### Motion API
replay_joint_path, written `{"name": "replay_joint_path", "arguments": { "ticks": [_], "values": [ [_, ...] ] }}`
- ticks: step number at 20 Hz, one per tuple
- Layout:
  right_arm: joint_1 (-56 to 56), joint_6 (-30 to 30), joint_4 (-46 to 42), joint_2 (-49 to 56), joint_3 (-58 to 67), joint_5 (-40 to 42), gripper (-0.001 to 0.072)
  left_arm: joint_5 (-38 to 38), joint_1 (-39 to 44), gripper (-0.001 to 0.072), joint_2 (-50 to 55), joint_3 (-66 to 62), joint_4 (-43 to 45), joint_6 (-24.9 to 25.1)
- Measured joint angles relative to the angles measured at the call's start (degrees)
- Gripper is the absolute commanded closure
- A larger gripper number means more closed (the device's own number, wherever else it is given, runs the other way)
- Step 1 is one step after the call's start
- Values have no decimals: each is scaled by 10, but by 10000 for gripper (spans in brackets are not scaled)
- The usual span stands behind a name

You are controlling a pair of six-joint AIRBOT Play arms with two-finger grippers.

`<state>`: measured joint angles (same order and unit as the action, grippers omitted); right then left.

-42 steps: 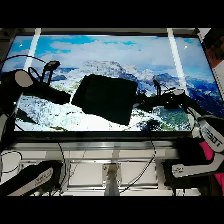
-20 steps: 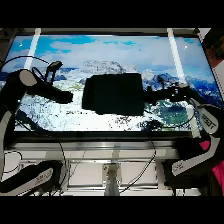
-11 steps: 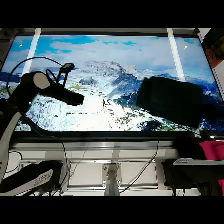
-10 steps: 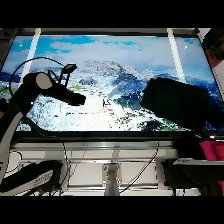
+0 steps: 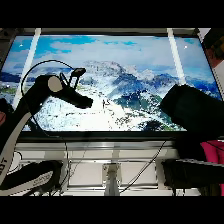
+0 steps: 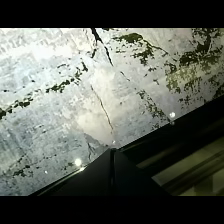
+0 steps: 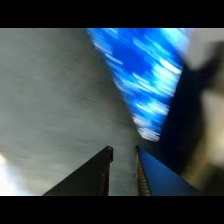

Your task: Fold the clothes and pants, and hang the long-sleeved shirts on hangers.

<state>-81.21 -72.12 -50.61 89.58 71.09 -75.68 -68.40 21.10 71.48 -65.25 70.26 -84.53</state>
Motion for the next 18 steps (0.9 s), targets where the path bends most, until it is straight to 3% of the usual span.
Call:
{"name": "replay_joint_path", "arguments": {
  "ticks": [1,3,6,12,18],
  "values": [
    [3,4,40,-2,25,-10,523,0,0,695,0,0,7,-1],
    [27,12,111,-9,72,-22,690,0,1,695,1,0,26,-2],
    [123,22,153,-31,110,-38,693,-3,1,696,-2,0,52,-2],
    [422,12,-17,-54,108,-84,694,-54,2,696,-13,-1,69,-10],
    [613,-28,-117,-59,61,-43,691,-82,2,695,-16,0,46,-12]
  ]
}}
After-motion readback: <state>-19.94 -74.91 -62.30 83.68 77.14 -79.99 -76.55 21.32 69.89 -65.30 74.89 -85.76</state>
